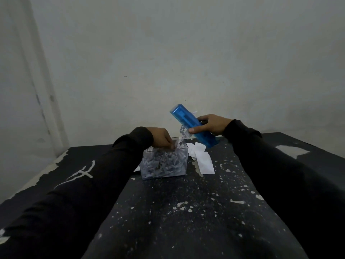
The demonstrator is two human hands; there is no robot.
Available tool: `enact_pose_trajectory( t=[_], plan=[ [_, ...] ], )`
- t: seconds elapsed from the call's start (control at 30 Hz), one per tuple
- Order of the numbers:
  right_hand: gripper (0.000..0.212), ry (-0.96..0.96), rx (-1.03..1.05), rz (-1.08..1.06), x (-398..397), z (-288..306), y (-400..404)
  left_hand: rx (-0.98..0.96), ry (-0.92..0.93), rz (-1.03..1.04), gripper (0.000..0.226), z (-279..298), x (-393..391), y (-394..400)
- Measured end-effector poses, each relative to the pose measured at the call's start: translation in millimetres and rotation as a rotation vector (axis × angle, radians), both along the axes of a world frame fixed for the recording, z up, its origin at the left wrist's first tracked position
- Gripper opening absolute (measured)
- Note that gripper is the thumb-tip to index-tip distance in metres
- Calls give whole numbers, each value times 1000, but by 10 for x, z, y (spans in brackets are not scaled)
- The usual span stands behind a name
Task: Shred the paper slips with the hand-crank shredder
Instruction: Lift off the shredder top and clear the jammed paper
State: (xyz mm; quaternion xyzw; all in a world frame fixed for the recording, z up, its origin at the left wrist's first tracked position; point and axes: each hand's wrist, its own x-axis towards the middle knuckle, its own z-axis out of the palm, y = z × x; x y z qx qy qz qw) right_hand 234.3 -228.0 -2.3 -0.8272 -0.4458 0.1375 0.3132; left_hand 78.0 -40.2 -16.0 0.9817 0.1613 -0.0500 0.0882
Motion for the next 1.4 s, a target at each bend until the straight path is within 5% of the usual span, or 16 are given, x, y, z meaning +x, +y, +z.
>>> enact_pose_trajectory(
  t=[0.17, 0.3, 0.47, 0.87, 1.03, 1.2, 1.4],
  plan=[
    [72, 9, 29, 6, 36, -58, -67, 26, 309, 64, 48, -89, 283, -130],
    [73, 16, 52, 14, 78, -159, -128, 76, 375, 54, 54, -200, 476, -209],
    [88, 31, 53, 29, 107, -267, -173, 141, 121, -19, 26, -213, 378, -202],
    [78, 80, 71, 74, 35, -240, -45, -494, -314, -6, 32, 187, -122, -141],
    [83, 65, 86, 96, 20, -192, 47, -389, -452, -63, 14, 44, -47, -299],
    [54, 190, 177, 86, -8, -183, 18, -498, -595, -51, 23, -30, 16, -327],
    [66, 354, 244, 28, 88, -290, -101, -450, -554, -21, 21, -11, -123, -146]
  ],
)
